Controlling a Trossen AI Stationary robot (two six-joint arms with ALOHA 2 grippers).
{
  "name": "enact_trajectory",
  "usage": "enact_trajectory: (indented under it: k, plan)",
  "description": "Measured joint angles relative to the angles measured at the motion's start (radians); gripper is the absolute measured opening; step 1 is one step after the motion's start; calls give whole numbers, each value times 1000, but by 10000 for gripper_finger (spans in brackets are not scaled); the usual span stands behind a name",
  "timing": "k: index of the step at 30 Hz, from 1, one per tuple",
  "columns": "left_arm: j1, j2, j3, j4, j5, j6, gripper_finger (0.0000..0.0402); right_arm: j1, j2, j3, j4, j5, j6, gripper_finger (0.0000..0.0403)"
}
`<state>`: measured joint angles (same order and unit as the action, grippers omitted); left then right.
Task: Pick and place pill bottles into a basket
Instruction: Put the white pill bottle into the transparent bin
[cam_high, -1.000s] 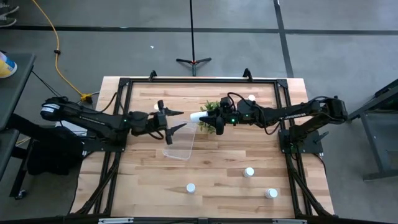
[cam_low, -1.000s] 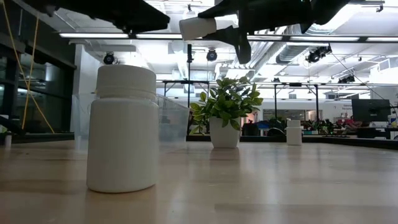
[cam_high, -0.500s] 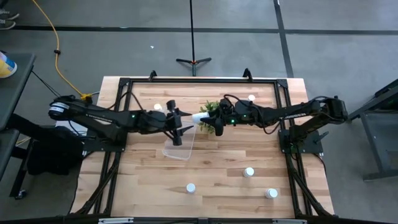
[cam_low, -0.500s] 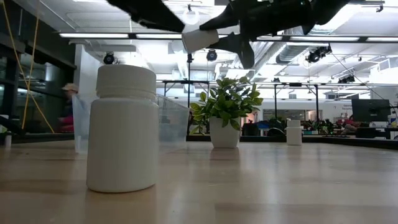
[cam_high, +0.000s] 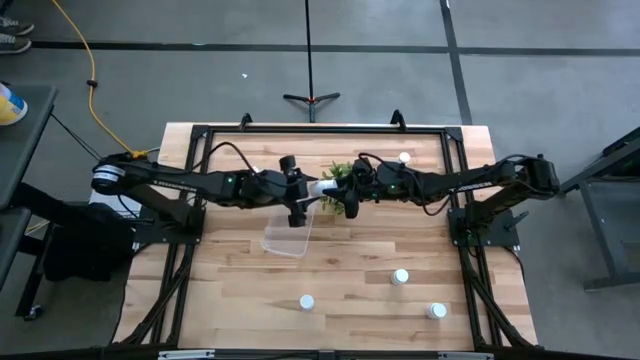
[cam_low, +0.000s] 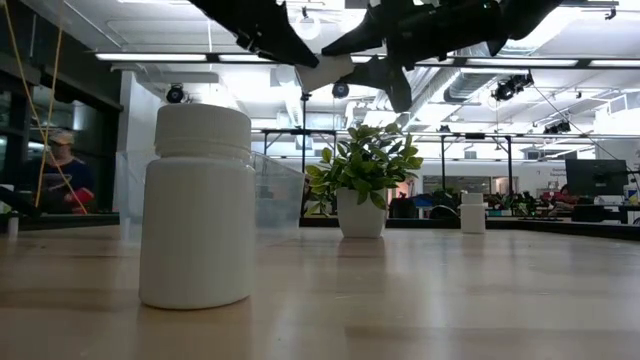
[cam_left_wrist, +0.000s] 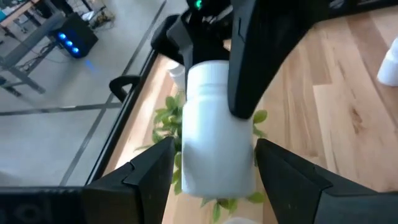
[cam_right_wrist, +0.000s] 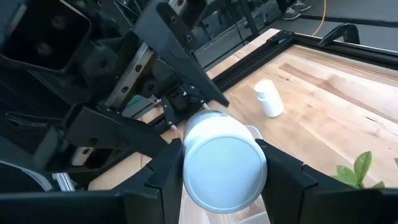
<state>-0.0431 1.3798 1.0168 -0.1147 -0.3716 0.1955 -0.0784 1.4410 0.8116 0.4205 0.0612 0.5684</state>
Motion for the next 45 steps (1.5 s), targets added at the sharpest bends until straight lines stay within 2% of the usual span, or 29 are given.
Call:
enact_trajectory:
  k: [11,25,35,45]
  plan:
    - [12,72,37,-4,14,7,262,0,0,0,-18,3,-15,157]
    - [29,75,38,-32,20,8,261,1,0,0,-8,4,-27,161]
    - [32,75,37,-41,24,9,217,1,0,0,-11,10,-31,160]
    - [30,75,37,-37,24,10,311,1,0,0,-27,32,-37,156]
